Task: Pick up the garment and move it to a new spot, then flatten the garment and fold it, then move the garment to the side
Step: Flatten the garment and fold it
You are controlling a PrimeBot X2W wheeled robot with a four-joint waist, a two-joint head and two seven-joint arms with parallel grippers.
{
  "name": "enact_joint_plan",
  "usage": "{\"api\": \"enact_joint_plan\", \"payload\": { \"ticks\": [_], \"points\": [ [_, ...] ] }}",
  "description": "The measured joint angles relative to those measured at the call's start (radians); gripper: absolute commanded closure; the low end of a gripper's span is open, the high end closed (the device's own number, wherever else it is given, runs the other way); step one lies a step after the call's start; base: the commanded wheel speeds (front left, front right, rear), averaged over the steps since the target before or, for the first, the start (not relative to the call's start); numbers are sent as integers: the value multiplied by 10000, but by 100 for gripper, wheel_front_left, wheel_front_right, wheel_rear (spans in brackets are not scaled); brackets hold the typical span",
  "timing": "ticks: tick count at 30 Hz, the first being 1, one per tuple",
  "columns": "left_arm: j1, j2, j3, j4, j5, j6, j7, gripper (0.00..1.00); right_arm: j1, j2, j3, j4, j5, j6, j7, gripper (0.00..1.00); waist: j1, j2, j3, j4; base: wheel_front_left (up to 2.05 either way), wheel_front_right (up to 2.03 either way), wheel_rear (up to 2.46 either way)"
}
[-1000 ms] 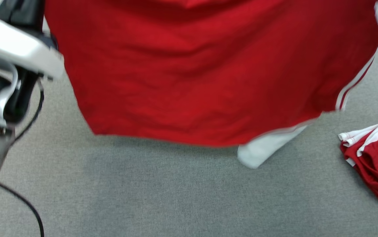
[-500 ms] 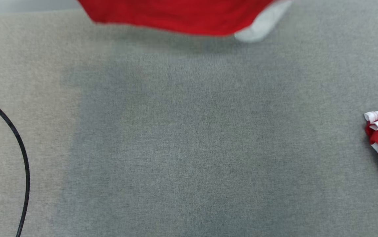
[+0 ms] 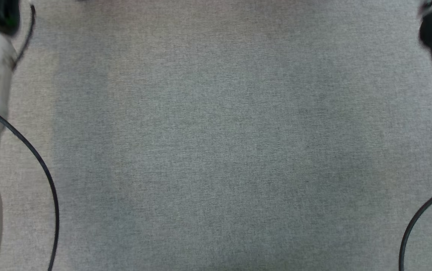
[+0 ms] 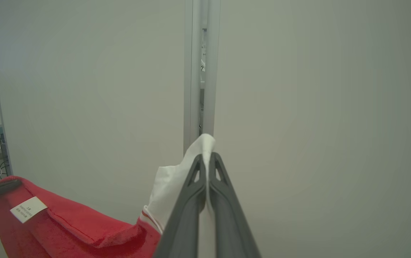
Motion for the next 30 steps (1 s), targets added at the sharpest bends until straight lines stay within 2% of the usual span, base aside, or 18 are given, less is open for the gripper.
{"api": "enact_joint_plan", "payload": {
  "ticks": [2,6,8,9,10,18,24,30],
  "points": [
    [540,10,52,-67,-10,-59,-69,100,807,-104,148,-357,424,0,0,100,-1,0,-15,46,0,0,0],
    [2267,61,817,-1668,169,-10,-94,100,3175,-364,-222,-1557,1129,-4,-2,100,0,0,-212,129,0,0,0],
    [2754,84,957,-2132,334,102,-96,100,3713,-410,-265,-1802,1147,-2,-2,100,-1,0,-297,131,0,0,0],
    [3847,65,1377,-3039,543,257,-100,100,4819,-424,-464,-2290,1262,-2,0,100,0,0,-488,148,0,0,0],
    [3847,65,1377,-3039,543,257,-100,100,4819,-424,-464,-2290,1262,-2,0,100,0,0,-488,148,0,0,0],
    [8041,-73,2121,-6019,1327,746,-102,100,8821,-274,-1135,-3720,1584,-2,0,100,0,0,-1424,68,0,0,0],
    [10620,146,2167,-7484,1484,1062,-56,100,11211,-151,-1716,-4464,1705,-2,0,100,-1,0,-2183,-64,0,0,0],
    [12628,391,2029,-8882,1333,1636,813,100,13326,98,-2661,-5398,1319,-2,610,100,-1,0,-2989,-151,0,0,0]
  ]
}}
